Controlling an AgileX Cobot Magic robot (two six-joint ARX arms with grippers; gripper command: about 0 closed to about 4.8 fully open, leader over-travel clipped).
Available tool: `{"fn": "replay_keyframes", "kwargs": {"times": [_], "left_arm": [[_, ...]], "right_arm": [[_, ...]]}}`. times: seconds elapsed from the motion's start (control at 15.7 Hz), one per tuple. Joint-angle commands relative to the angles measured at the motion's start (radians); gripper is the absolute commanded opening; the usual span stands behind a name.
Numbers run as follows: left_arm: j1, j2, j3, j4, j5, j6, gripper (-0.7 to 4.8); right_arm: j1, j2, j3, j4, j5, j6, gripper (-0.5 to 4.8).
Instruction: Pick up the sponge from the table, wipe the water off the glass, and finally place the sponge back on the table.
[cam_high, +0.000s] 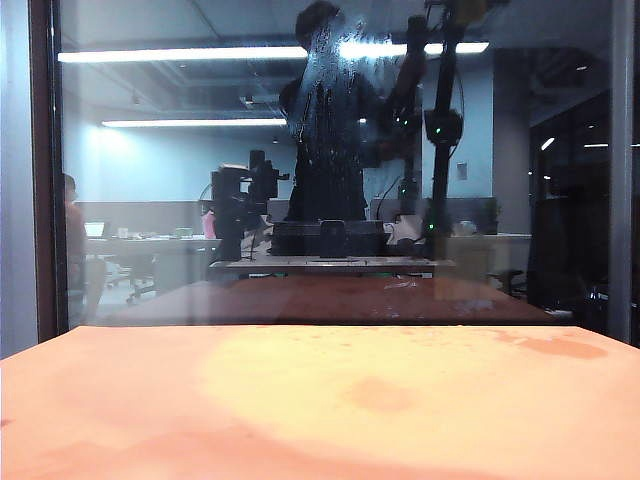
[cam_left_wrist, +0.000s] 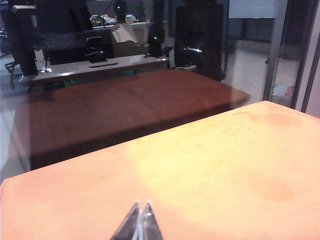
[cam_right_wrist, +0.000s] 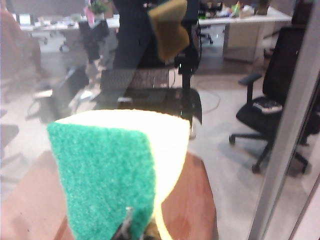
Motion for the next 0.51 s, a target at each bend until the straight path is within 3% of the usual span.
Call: {"fn": "replay_keyframes", "kwargs": {"times": [0.06,0.51], "left_arm": [[0.000,0.001,0.003,0.008,0.003,0.001,-0.06],[0.000,0.001,0.003,0.008,0.003,0.001,-0.06]], "right_arm": [[0.001,-0.117,-0.216,0.130,0.001,-0.003,-0.09],[0.001,-0.391,-0.793,0.356,-0.030,-0.010,-0.09]]}}
